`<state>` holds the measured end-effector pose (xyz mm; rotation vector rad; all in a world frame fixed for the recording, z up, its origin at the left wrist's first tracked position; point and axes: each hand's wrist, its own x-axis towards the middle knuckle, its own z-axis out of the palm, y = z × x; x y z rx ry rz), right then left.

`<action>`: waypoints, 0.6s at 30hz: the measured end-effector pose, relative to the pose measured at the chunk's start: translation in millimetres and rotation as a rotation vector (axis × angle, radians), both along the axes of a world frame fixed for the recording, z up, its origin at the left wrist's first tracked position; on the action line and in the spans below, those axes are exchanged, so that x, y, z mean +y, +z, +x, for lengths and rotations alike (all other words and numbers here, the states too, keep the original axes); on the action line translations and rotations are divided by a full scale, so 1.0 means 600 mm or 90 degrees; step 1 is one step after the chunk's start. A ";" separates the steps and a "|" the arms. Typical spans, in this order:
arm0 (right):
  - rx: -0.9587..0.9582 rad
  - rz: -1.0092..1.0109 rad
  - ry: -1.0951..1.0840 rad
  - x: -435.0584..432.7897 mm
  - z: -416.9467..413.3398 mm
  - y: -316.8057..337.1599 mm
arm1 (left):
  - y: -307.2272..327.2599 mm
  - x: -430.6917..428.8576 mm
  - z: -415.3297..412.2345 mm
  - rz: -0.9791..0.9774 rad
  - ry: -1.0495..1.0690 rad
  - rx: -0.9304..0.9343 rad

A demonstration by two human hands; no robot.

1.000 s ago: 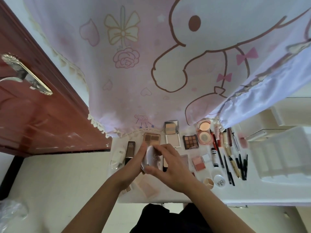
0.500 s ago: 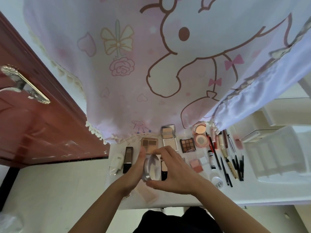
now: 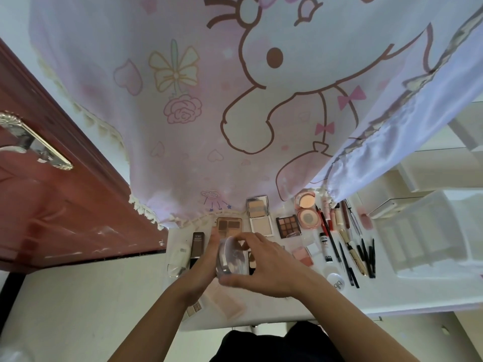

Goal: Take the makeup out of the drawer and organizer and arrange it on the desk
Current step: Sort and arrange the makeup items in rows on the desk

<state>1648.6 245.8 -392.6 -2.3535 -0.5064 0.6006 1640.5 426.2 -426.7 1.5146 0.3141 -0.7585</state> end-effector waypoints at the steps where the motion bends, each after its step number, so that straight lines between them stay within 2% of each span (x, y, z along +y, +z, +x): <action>1: 0.000 0.004 -0.010 0.000 0.000 0.000 | 0.004 0.002 0.002 -0.008 -0.006 0.001; 7: -0.052 -0.020 0.041 -0.006 0.000 0.004 | 0.002 0.007 0.005 -0.015 -0.025 -0.004; 13: -0.021 0.009 -0.041 -0.001 0.002 0.026 | 0.014 0.001 0.010 -0.009 -0.060 -0.042; 18: -0.051 0.030 -0.002 -0.013 0.010 0.048 | 0.036 -0.005 0.022 -0.009 -0.051 -0.069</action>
